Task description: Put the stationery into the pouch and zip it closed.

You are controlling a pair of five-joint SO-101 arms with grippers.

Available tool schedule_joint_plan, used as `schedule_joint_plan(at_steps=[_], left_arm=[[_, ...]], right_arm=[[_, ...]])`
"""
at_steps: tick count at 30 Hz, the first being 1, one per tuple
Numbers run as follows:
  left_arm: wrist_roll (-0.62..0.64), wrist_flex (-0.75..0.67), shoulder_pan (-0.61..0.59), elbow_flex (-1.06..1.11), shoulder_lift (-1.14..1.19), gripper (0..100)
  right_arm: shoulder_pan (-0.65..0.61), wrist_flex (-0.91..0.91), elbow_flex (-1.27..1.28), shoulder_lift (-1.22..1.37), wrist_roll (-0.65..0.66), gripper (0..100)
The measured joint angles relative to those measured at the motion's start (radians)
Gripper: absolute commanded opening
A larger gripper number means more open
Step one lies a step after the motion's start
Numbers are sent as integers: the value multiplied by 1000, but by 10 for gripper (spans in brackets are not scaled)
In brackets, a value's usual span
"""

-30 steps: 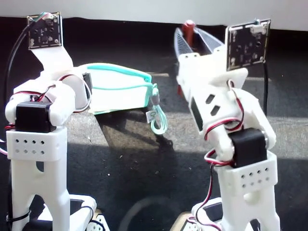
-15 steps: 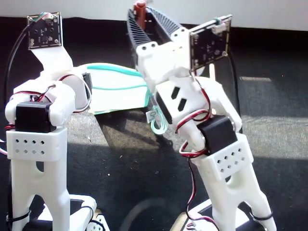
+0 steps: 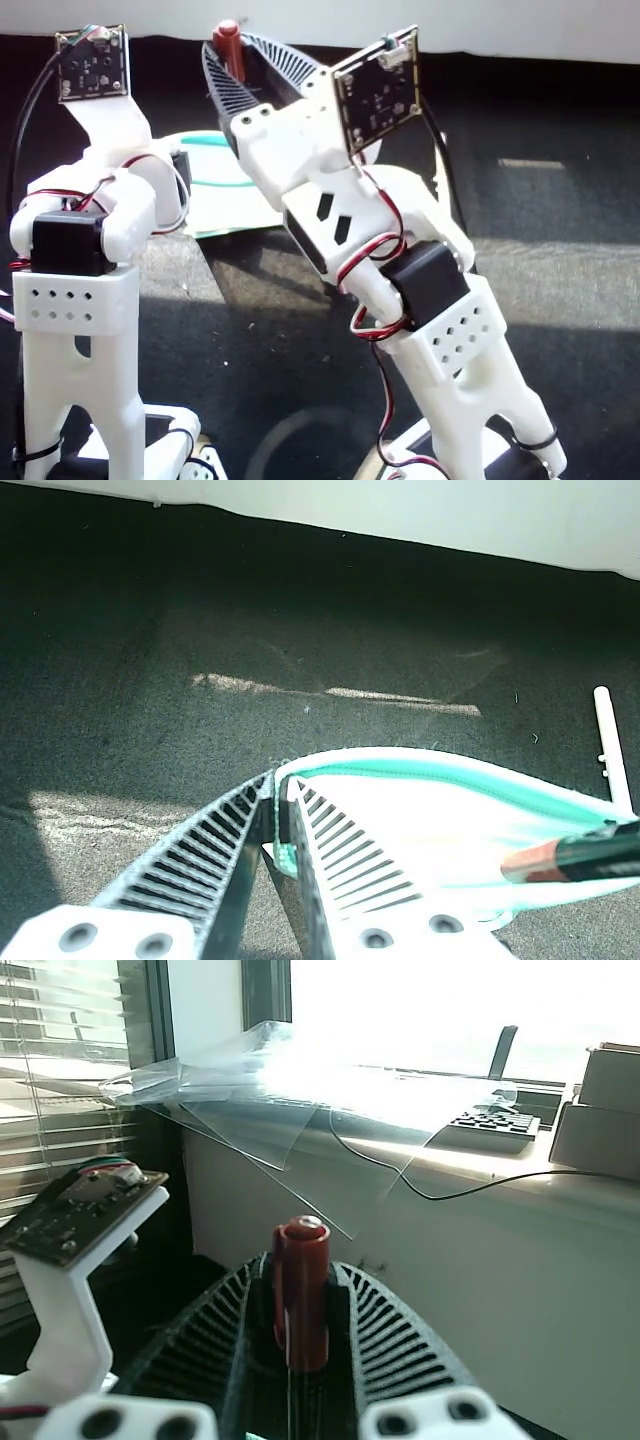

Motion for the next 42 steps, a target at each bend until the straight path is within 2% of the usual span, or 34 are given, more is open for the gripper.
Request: schedule_joint_plan(at_steps=[20, 22, 26, 33, 37, 42], left_arm=[[0, 0, 0, 0, 0, 9], [0, 0, 0, 0, 0, 9], [0, 0, 3, 0, 0, 9], [0, 0, 0, 0, 0, 9], [0, 0, 0, 0, 0, 9], [0, 0, 0, 0, 0, 9]], right_arm=[[11, -17, 396, 2, 0, 7], [21, -40, 427, -2, 0, 37], [23, -37, 443, -5, -2, 200], [23, 181, 308, 2, -3, 183], [44, 245, 158, 2, -3, 183], [207, 281, -61, 2, -3, 183]])
